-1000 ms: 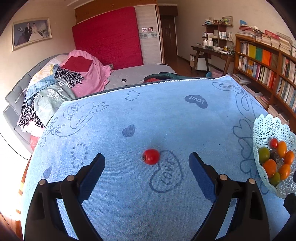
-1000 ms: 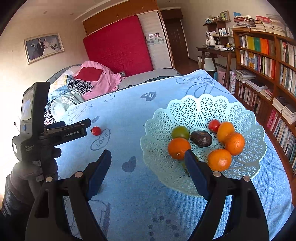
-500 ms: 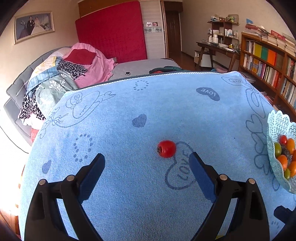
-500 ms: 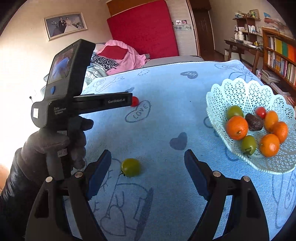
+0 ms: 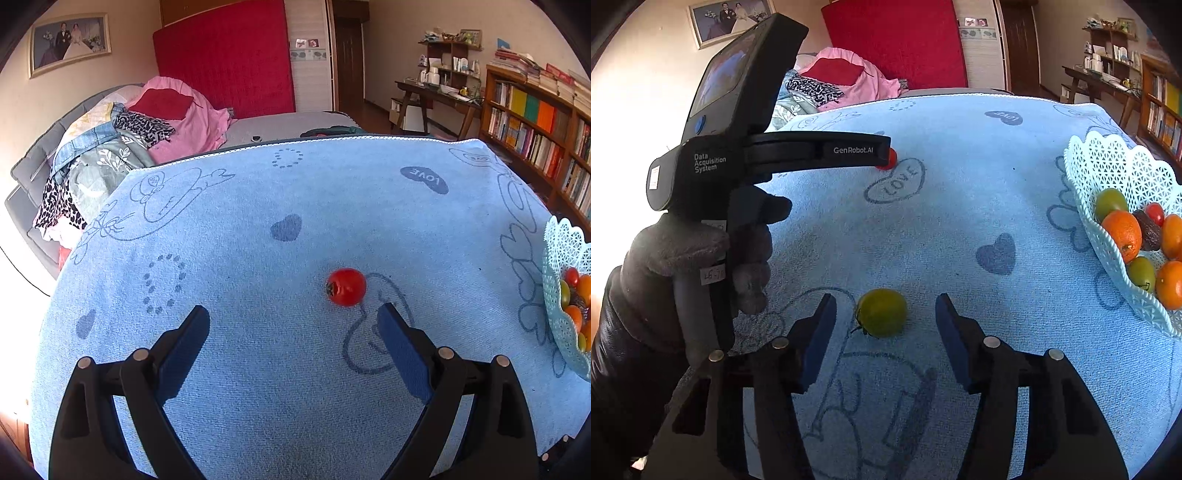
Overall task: Organize fruits
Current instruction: 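Grasp the red tomato with the left tool while the right tool grasps the green tomato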
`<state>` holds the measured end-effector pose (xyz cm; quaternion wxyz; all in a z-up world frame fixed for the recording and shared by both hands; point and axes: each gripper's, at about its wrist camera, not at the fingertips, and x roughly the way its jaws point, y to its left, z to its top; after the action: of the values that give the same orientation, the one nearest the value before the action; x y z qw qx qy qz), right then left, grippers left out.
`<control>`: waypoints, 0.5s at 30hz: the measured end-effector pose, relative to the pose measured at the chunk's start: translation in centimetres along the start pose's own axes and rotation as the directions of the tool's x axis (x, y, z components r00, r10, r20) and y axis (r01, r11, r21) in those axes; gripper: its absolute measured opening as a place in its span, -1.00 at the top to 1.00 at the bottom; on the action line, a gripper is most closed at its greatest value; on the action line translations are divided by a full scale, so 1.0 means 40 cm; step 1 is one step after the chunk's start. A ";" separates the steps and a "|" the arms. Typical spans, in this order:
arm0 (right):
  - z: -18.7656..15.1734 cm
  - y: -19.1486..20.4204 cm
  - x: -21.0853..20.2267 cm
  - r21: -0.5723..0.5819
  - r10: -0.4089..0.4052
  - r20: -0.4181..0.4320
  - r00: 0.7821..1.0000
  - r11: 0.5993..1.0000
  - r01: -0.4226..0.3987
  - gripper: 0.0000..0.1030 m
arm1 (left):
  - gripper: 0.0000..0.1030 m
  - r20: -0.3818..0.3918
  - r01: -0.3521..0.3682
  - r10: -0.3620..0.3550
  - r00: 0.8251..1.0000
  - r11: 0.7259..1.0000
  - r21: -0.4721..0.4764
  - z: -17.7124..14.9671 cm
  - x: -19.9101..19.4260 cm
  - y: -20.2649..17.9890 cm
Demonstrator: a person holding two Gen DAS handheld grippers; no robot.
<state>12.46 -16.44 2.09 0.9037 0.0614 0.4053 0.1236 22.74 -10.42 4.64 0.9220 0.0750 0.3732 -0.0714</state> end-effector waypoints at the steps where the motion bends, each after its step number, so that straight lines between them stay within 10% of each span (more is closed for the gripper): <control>1: 0.000 0.002 0.006 -0.004 0.002 -0.007 1.000 1.000 -0.002 0.00 | -0.77 0.000 0.001 -0.001 1.000 1.000 0.000 0.001 0.002 0.000; 6: -0.009 0.004 0.031 -0.013 0.005 -0.035 0.999 1.000 -0.005 0.40 | -0.77 -0.005 0.011 -0.011 1.000 1.000 -0.002 0.002 0.012 -0.005; 15: -0.012 -0.001 0.020 -0.001 0.009 -0.027 1.000 1.000 -0.009 0.41 | -0.77 -0.011 0.029 -0.029 1.000 1.000 0.001 0.011 0.035 -0.018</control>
<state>12.62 -16.26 1.19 0.8976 0.0608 0.4171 0.1287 23.91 -11.32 3.91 0.9186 0.0704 0.3795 -0.0847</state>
